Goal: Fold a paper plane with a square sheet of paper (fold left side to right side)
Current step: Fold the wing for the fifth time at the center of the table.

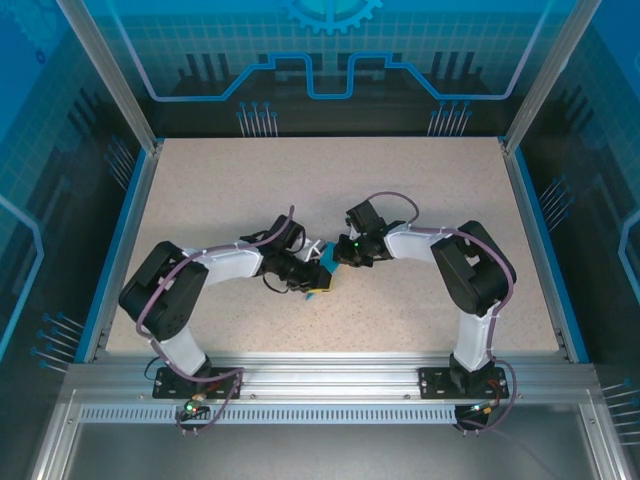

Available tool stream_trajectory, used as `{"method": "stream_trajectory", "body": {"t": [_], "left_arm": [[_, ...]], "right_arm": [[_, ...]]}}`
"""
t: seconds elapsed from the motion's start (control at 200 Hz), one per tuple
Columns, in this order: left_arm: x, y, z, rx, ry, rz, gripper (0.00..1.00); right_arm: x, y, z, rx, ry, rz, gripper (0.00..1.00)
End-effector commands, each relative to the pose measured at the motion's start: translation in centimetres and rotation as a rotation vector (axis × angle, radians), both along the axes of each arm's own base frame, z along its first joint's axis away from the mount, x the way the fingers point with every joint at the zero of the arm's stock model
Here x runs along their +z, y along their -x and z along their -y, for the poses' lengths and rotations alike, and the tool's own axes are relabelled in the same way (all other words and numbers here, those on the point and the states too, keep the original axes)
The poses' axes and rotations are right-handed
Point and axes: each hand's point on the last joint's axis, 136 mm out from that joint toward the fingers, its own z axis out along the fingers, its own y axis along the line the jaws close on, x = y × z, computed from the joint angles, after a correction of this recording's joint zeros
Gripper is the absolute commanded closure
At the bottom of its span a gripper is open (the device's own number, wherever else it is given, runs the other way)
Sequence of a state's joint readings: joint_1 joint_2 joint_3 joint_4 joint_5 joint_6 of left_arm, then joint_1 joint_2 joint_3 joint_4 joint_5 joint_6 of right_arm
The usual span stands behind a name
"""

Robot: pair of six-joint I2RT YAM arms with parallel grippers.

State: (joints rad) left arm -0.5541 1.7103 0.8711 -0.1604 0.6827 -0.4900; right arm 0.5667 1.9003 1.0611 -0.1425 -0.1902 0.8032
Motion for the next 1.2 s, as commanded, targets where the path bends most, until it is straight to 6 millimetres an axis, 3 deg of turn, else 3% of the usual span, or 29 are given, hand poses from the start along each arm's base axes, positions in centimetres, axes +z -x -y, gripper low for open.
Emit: {"method": "stream_trajectory", "body": {"t": [0.0, 0.58, 0.915, 1.19], "left_arm": [[-0.6, -0.4, 0.2, -0.02, -0.047, 0.025, 0.79], [-1.6, -1.5, -1.2, 0.009, -0.165, 0.093, 0.78], [2.4, -1.2, -0.5, -0.002, -0.072, 0.144, 0.79], [1.1, -1.4, -0.6, -0.015, -0.107, 0.124, 0.78]], "right_arm": [[-3.5, 2.4, 2.0, 0.001, 0.111, -0.112, 0.85], [-3.4, 2.4, 2.1, 0.008, 0.124, -0.11, 0.86], [-3.4, 2.3, 2.2, 0.009, 0.129, -0.11, 0.86], [-3.4, 2.3, 2.1, 0.012, 0.127, -0.112, 0.86]]}}
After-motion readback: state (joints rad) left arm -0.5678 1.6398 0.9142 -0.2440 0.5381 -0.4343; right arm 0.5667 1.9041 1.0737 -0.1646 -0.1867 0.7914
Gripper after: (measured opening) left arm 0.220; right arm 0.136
